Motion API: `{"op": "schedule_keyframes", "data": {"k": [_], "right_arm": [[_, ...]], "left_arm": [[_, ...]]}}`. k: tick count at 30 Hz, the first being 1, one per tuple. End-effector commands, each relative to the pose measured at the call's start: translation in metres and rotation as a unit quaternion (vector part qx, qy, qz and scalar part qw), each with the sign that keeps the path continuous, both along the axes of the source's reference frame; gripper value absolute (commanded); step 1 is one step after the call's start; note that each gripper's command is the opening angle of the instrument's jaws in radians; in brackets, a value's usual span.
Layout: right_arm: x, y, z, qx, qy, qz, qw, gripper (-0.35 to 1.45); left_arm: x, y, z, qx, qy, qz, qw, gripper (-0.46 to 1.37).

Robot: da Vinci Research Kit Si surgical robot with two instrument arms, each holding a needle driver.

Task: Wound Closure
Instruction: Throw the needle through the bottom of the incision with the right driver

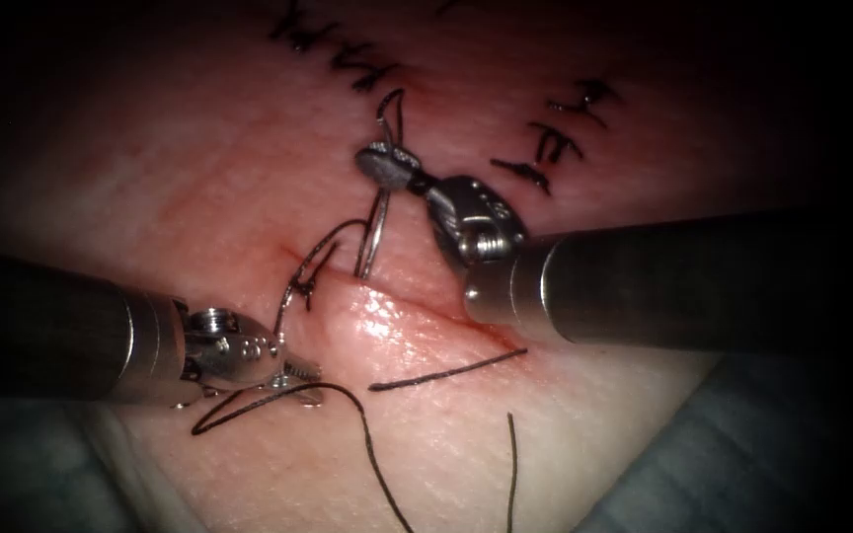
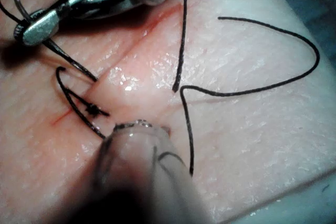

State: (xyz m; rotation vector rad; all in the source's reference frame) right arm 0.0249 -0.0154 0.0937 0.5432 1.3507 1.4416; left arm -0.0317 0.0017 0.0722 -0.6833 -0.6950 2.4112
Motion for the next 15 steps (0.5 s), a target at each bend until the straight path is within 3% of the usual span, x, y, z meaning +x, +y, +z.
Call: {"op": "schedule_keyframes", "data": {"k": [1, 11, 15], "right_arm": [[0.0002, -0.0001, 0.0001, 0.014, 0.009, 0.001, 1.0, -0.35], [0.001, -0.0015, -0.0001, 0.069, 0.054, 0.008, 0.996, -0.35], [0.0015, -0.002, -0.0003, 0.09, 0.057, 0.008, 0.994, -0.35]], "left_arm": [[0.0, 0.0001, 0.0, 0.002, -0.002, 0.001, 1.0, -0.09], [0.0001, 0.0003, 0.0003, 0.002, -0.002, 0.002, 1.0, -0.11], [0.0001, 0.0005, 0.0004, 0.002, -0.002, 0.002, 1.0, -0.11]]}}
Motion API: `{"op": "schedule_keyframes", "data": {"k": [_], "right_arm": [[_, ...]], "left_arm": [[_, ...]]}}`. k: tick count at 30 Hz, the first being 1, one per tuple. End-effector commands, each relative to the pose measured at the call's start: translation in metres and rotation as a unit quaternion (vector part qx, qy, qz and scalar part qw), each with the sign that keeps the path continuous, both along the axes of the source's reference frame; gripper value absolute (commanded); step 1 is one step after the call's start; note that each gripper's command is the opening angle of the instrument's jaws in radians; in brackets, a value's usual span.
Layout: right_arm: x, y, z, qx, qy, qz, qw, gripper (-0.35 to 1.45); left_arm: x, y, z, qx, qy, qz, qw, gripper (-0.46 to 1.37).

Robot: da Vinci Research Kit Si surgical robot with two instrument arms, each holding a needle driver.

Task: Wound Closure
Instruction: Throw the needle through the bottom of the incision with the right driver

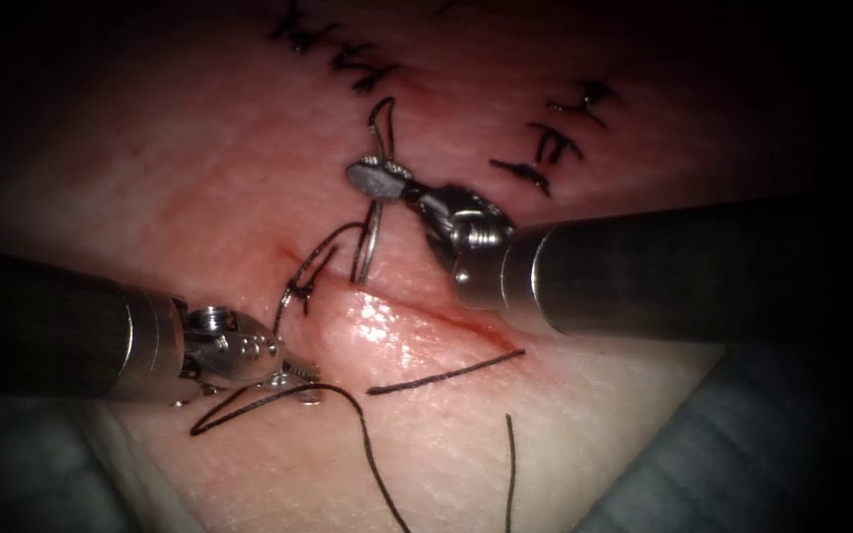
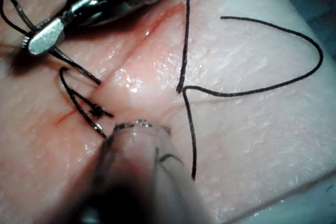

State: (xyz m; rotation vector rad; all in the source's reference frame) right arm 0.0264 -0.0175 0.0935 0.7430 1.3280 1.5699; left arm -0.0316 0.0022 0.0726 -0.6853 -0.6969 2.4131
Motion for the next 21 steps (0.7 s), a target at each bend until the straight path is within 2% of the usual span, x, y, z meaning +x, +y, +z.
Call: {"op": "schedule_keyframes", "data": {"k": [1, 9, 21], "right_arm": [[0.0001, 0.0, -0.0002, 0.011, 0.002, 0.002, 1.0, -0.35], [0.0008, -0.0013, -0.0009, 0.094, 0.044, 0.018, 0.994, -0.35], [0.0019, -0.0032, -0.0014, 0.137, 0.071, 0.022, 0.988, -0.35]], "left_arm": [[0.0, 0.0, 0.0, 0.002, -0.001, 0.001, 1.0, -0.11], [0.0001, 0.0003, 0.0002, 0.002, -0.002, 0.002, 1.0, -0.11], [-0.0001, 0.0006, 0.0004, 0.002, -0.002, 0.002, 1.0, -0.12]]}}
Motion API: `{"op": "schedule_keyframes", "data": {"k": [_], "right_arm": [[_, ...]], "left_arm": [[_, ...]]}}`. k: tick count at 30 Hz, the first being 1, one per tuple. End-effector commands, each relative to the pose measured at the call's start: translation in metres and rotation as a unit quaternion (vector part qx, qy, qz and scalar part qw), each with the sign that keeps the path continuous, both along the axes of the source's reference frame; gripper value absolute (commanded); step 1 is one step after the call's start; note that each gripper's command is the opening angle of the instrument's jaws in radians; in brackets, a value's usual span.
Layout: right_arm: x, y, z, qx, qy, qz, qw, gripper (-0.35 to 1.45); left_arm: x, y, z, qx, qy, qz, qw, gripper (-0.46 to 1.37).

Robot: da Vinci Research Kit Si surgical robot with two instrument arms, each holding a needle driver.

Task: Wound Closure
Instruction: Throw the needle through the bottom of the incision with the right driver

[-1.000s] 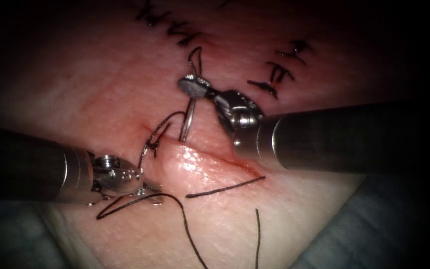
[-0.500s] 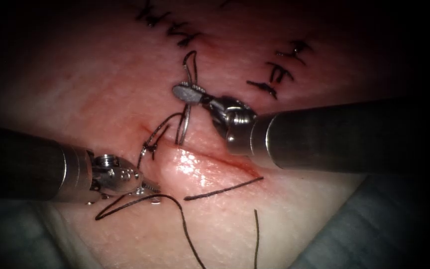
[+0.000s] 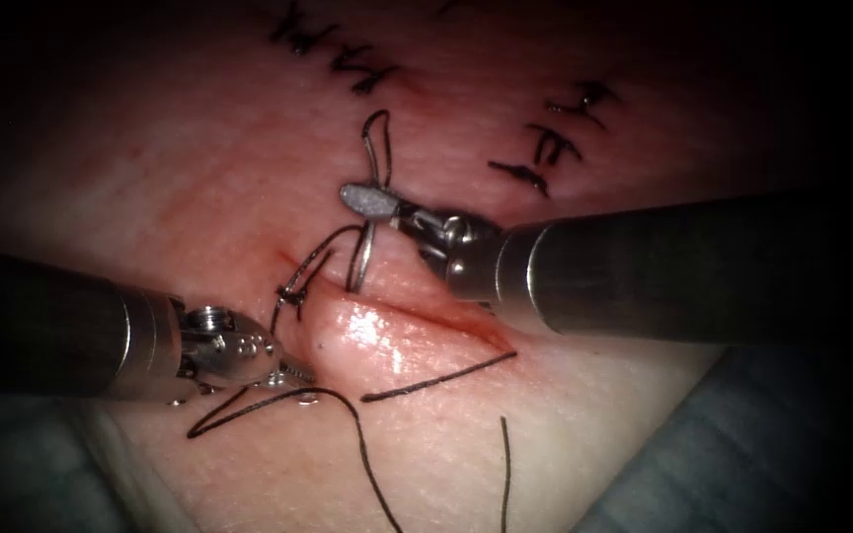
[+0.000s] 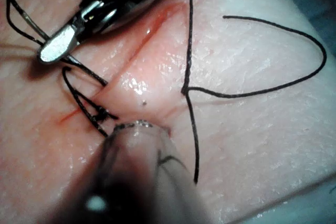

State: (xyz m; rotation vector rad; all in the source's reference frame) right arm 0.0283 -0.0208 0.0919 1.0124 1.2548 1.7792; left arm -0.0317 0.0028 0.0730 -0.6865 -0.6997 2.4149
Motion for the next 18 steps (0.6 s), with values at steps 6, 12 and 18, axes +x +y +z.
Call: {"op": "schedule_keyframes", "data": {"k": [6, 12, 18], "right_arm": [[0.0002, -0.0005, 0.0001, 0.022, 0.003, -0.003, 1.0, -0.35], [0.0009, -0.0023, 0.0001, 0.045, 0.003, -0.013, 0.999, -0.35], [0.0013, -0.0039, 0.0, 0.056, 0.002, -0.021, 0.998, -0.35]], "left_arm": [[0.0, 0.0001, 0.0001, 0.002, -0.001, 0.001, 1.0, -0.11], [0.0001, 0.0001, 0.0, 0.002, -0.001, 0.001, 1.0, -0.12], [0.0001, 0.0002, 0.0, 0.002, -0.001, 0.001, 1.0, -0.12]]}}
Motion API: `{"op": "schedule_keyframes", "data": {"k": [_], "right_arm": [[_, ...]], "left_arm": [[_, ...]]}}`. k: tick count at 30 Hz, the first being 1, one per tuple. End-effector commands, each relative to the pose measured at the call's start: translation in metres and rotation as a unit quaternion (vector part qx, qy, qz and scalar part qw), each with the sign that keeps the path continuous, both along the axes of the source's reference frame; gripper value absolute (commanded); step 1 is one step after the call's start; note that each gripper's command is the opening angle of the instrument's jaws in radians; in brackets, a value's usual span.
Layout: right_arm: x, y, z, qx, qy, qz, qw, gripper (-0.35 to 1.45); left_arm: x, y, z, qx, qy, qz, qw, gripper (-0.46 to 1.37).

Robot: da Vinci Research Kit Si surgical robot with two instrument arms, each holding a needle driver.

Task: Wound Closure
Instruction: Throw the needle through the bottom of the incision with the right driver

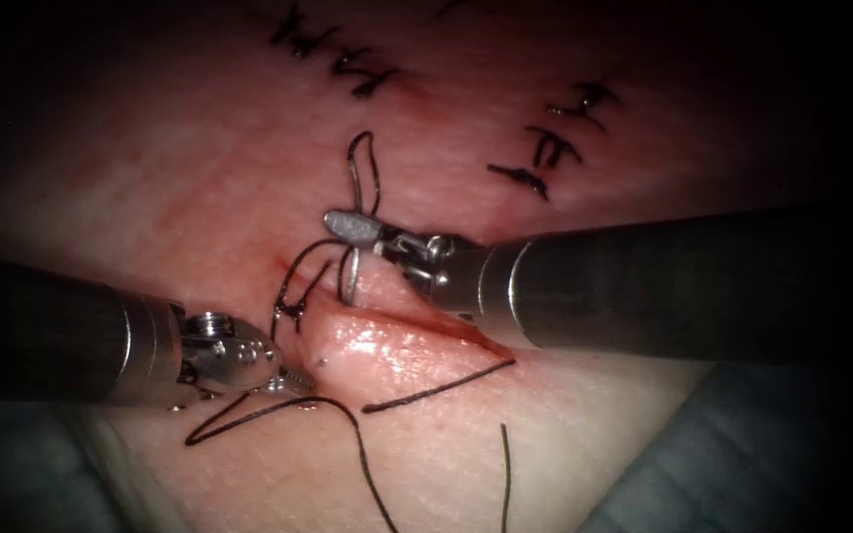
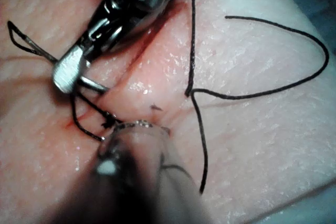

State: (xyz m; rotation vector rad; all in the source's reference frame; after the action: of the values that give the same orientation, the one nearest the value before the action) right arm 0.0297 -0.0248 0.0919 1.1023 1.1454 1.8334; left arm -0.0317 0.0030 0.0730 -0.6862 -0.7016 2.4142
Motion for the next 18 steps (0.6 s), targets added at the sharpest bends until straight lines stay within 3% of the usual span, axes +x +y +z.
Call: {"op": "schedule_keyframes", "data": {"k": [1, 8, 18], "right_arm": [[-0.0001, -0.0002, -0.0002, 0.002, 0.0, -0.003, 1.0, -0.35], [0.0001, -0.0015, -0.0013, 0.004, -0.008, -0.004, 1.0, -0.35], [-0.0013, -0.001, -0.0011, 0.006, -0.013, 0.007, 1.0, -0.35]], "left_arm": [[0.0, 0.0001, -0.0001, 0.002, -0.001, 0.001, 1.0, -0.12], [0.0001, 0.0002, -0.0001, 0.002, -0.001, 0.001, 1.0, -0.11], [0.0002, 0.0002, -0.0002, 0.004, -0.002, 0.002, 1.0, -0.11]]}}
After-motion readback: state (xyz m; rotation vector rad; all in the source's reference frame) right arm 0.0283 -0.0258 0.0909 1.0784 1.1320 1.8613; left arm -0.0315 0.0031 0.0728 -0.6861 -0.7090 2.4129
